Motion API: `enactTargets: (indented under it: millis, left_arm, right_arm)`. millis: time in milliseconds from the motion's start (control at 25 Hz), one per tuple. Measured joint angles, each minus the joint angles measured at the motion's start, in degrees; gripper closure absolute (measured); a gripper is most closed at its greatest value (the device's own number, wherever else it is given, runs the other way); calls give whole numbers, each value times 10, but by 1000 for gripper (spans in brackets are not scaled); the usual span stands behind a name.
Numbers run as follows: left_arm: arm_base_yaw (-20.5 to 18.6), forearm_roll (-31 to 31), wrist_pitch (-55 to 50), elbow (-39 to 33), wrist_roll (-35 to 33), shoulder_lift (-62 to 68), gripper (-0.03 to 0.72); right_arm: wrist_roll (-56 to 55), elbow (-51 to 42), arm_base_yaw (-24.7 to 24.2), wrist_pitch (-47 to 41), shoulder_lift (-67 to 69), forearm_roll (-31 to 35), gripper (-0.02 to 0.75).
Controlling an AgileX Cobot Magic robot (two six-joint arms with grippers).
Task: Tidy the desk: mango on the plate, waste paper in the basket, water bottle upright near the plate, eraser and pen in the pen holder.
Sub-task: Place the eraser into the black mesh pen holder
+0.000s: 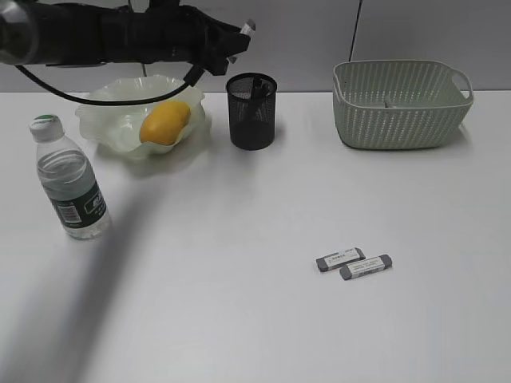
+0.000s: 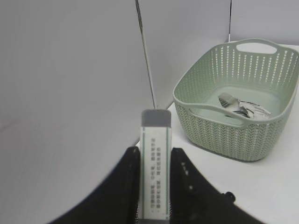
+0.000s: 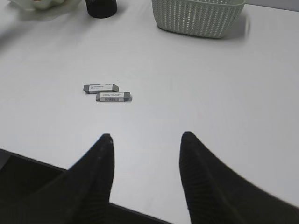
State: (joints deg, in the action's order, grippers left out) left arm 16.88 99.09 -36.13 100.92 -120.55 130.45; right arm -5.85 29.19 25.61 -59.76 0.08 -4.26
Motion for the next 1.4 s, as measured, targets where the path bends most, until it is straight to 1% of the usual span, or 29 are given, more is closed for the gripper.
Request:
enactTargets:
  millis: [280,720,880,960,1160,1240,1320,1400]
  left_arm:
    - [2,0,-6,1,0,25,547]
    - [14,0,21,2,0,33,547]
    - [20,0,34,14,0,34,545]
    - [21,0,41,21,0,34,521]
    - [21,0,57,25,0,34,374]
    - [21,0,62,25,0,34,333]
    - [21,0,65,25,0,34,309]
    - [21,0,68,25,6,29,300]
  right_arm:
    - [-5,0,0,0,0,-3,388]
    - [-5,0,0,0,0,-3,395]
    - [-5,0,0,0,0,-4,395]
    - [-5,0,0,1,0,-4,395]
    - [-5,0,0,1,0,-4,396]
    - [-5,0,0,1,0,-4,396]
    - [-5,0,0,1,0,-4,396]
    - [-5,0,0,1,0,-4,396]
